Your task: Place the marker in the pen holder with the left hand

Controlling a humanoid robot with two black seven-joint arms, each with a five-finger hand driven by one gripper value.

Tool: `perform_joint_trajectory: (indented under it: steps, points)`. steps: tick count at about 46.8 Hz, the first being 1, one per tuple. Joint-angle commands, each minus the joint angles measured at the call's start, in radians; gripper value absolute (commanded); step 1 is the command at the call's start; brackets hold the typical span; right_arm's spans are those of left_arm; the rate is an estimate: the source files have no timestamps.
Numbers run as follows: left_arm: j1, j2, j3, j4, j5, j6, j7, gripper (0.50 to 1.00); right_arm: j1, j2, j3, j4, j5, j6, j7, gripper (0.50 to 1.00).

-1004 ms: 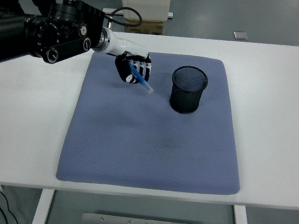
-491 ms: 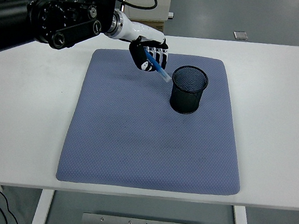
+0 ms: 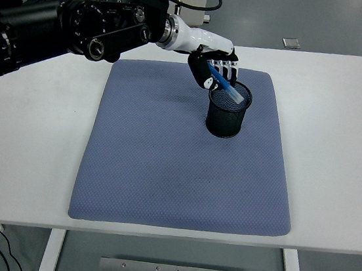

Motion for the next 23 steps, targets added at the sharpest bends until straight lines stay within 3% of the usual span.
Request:
perform_joint_trajectory:
  steps: [1, 23]
  points:
    - [0.000, -0.007, -0.010, 0.000, -0.016, 0.002, 0.001, 0.500, 0.000, 0.000, 0.000, 0.001, 0.001, 0.000, -0.001, 1.000]
    - [0.045, -0.007, -0.050, -0.003, -0.224, 0.048, 0.007, 0.500, 0.000, 0.000, 0.000, -0.001, 0.001, 0.000, -0.001, 1.000]
